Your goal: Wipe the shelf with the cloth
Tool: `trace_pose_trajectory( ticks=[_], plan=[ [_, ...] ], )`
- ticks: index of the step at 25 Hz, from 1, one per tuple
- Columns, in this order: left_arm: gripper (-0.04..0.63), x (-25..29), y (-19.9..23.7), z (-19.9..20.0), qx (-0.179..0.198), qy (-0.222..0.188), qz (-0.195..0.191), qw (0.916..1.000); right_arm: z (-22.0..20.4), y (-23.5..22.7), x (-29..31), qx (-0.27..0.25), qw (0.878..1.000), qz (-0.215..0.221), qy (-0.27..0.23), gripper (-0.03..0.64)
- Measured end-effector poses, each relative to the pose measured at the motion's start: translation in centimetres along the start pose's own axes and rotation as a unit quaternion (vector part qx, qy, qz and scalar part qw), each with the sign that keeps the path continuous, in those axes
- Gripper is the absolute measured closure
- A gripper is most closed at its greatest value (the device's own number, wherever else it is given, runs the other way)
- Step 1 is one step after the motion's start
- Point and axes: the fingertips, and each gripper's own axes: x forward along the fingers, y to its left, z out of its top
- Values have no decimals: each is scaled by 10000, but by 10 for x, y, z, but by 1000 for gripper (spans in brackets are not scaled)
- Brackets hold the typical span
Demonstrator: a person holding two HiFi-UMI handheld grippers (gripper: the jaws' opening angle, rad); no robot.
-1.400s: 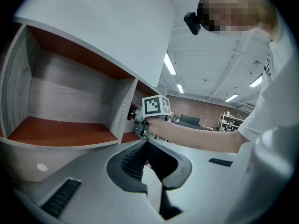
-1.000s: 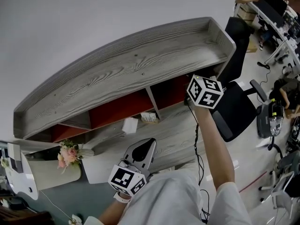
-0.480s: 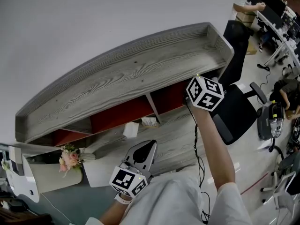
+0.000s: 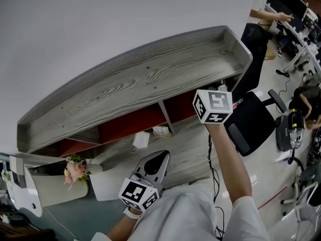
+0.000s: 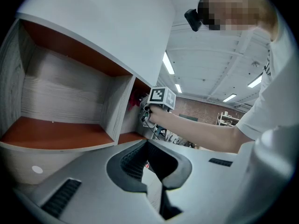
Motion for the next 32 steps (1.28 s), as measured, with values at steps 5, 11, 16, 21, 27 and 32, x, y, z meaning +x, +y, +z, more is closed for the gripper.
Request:
trace_pose_trajectory(
  ticks=[5,11,16,21,27,32],
  plan=[
    [589,-4,1,0,11,5,18,10000,0,23,0,-219,9994,263,-62,489],
    [589,-10,4,-3,-10,-13,71,10000,-1,60,1,-608,9959,655,-96,489],
    [589,-18,8,-3,-32,-57,185,9998,1,104,-3,-864,9881,1265,-152,489],
    [589,-25,16,-6,-80,-86,284,9995,4,129,-15,-1179,9792,1641,-205,491],
    [589,-22,10,-10,-122,-74,195,9997,9,126,-38,-998,9819,1595,-221,490],
    [589,-17,9,-8,-105,-80,95,9999,12,107,-57,-841,9880,1283,-208,489]
  ],
)
